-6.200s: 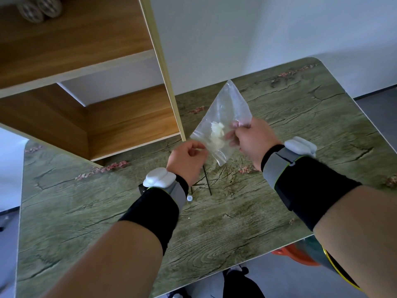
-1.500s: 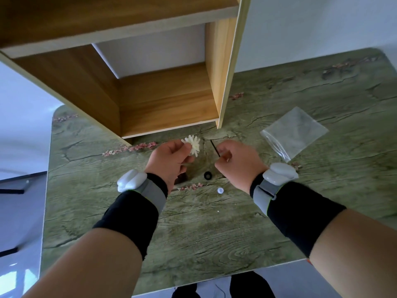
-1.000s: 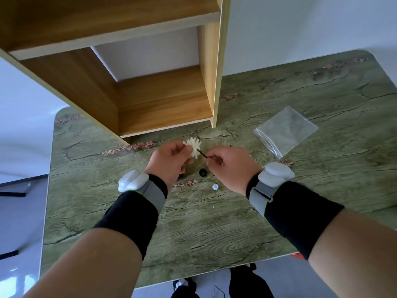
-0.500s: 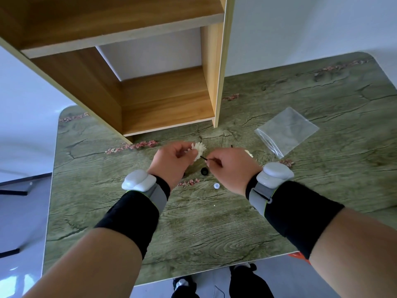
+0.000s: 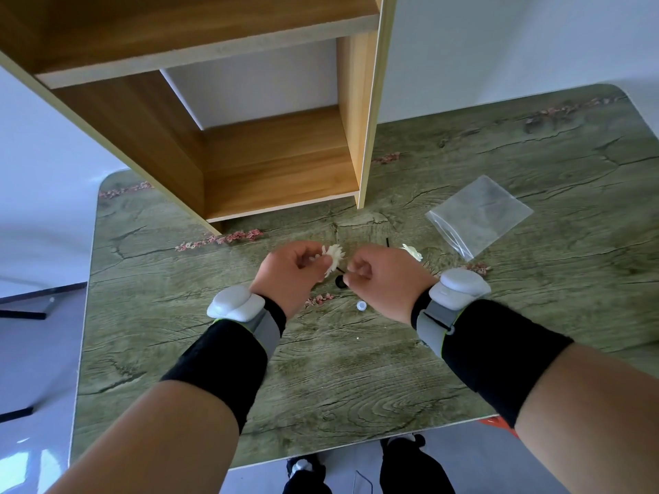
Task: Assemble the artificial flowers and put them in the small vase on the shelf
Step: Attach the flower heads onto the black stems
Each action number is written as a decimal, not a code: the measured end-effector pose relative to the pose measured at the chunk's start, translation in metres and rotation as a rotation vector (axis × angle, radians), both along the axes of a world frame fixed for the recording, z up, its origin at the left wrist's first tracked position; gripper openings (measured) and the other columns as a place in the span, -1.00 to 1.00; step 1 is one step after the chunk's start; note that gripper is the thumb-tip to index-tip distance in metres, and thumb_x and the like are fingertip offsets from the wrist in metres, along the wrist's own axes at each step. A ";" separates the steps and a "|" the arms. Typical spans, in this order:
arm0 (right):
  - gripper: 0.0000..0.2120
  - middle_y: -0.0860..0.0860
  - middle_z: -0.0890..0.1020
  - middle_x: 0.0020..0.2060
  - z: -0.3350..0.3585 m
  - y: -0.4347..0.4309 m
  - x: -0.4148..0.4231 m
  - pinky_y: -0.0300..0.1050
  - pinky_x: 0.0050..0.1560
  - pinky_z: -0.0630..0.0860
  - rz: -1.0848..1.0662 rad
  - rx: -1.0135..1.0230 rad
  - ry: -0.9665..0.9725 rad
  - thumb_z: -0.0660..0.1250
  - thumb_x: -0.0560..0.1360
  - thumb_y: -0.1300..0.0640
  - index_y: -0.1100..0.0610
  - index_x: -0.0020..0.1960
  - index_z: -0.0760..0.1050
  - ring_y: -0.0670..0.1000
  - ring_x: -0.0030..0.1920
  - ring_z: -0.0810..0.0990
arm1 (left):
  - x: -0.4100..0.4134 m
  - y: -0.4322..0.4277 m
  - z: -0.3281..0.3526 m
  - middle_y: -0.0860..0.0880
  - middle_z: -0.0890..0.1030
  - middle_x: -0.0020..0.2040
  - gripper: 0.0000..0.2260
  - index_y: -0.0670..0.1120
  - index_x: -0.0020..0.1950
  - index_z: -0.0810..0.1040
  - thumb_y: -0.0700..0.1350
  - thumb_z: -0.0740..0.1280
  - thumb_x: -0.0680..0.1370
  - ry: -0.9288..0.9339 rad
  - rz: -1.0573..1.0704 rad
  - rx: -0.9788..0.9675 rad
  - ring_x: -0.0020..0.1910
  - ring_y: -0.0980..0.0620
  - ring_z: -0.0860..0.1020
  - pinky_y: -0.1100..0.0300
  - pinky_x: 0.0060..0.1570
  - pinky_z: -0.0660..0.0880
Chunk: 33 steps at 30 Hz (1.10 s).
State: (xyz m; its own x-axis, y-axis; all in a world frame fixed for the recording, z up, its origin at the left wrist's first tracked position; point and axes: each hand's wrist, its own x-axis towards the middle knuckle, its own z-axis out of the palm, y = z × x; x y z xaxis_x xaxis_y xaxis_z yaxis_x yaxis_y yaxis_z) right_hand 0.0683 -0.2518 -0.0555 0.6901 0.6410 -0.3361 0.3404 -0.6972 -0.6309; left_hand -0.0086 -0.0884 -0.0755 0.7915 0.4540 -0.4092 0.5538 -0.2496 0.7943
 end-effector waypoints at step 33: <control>-0.75 0.03 0.44 -0.46 -0.082 -0.035 0.031 -0.14 -0.45 0.26 -0.246 -0.382 -0.005 0.23 0.48 0.10 0.15 -0.34 0.31 0.11 -0.40 0.45 | 0.065 -0.043 -0.018 0.16 0.63 -0.25 -0.84 0.12 -0.05 0.59 0.10 0.24 0.56 0.080 -0.190 0.372 -0.30 0.15 0.60 0.23 -0.30 0.55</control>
